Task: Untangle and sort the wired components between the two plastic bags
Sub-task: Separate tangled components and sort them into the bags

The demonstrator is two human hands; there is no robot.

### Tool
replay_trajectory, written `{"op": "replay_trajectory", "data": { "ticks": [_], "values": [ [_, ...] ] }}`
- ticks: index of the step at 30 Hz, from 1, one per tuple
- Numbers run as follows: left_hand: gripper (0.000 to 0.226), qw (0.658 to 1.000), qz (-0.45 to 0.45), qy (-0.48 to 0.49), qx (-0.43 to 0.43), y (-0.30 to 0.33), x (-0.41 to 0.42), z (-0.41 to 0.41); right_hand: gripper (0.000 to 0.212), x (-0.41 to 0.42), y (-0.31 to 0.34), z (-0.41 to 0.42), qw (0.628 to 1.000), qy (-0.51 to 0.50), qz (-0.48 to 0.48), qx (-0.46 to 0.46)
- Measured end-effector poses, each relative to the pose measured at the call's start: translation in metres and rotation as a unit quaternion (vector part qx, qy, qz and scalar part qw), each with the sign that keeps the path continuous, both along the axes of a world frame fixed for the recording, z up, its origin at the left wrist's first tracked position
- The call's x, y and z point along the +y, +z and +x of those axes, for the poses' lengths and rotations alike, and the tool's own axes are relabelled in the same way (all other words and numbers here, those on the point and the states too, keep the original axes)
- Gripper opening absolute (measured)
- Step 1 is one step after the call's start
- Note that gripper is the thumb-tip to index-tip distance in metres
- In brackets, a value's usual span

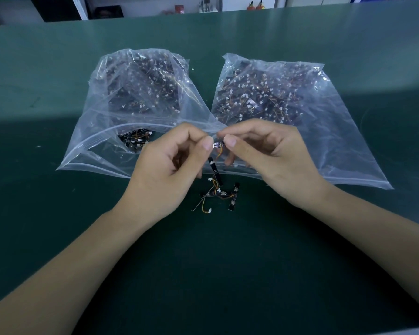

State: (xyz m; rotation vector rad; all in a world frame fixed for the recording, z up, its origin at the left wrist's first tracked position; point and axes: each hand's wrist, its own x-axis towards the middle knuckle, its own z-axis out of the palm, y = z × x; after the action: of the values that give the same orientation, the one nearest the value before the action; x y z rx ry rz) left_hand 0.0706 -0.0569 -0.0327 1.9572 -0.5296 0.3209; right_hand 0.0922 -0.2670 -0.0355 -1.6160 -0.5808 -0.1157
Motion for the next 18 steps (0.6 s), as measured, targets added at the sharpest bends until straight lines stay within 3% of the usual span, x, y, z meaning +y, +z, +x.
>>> {"op": "replay_trajectory", "data": {
  "ticks": [10,18],
  "values": [
    [0.021,0.991,0.082,0.046,-0.096,-0.0031,0.004,0.0034,0.008,-0.0007,0.0019,-0.0005,0.999,-0.03,-0.029,0.003],
    [0.018,0.989,0.06,0.072,-0.111,-0.0026,0.003,0.0031,0.007,-0.001,0.0001,-0.0026,0.997,-0.025,-0.07,-0.011]
  ]
}}
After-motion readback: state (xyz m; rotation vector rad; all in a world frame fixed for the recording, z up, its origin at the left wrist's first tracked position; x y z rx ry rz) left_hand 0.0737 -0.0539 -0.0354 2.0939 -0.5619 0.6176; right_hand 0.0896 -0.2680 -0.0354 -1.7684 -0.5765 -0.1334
